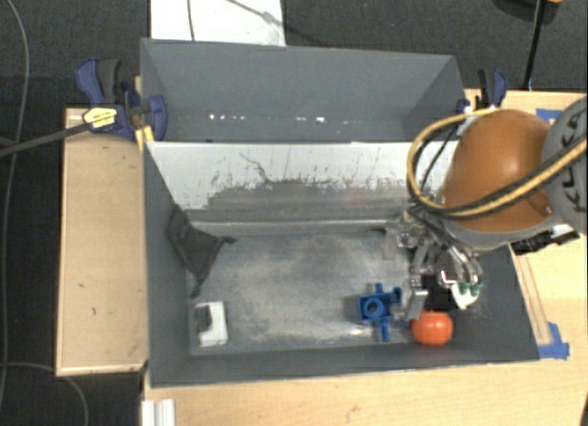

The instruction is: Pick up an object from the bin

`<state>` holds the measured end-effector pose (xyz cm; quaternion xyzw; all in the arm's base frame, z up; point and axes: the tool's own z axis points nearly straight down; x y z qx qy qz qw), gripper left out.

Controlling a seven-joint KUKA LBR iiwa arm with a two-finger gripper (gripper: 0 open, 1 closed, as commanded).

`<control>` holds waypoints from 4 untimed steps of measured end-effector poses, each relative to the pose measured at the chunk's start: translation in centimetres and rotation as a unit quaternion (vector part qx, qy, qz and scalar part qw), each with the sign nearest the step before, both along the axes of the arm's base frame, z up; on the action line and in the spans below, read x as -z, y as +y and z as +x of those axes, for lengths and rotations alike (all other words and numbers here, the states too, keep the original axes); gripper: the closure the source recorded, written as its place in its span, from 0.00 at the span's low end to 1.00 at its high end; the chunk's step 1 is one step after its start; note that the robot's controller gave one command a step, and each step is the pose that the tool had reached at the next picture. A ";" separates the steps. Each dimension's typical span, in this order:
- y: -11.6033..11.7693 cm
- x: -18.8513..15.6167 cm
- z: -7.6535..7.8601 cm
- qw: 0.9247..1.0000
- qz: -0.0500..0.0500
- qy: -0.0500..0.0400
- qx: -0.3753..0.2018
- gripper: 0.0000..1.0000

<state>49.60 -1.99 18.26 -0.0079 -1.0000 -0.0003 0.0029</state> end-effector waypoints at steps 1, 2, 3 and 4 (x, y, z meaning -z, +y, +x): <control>0.0 -0.4 0.2 1.000 0.000 -0.004 0.000 0.00; -1.3 3.9 0.4 1.000 0.000 -0.007 -0.011 0.00; -1.8 8.4 -0.3 0.995 0.000 -0.004 -0.097 0.00; -2.0 10.7 -0.3 0.992 0.000 -0.007 -0.130 1.00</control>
Offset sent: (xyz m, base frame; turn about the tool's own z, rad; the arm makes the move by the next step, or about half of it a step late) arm 0.0000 -0.0316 -0.1081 -0.0330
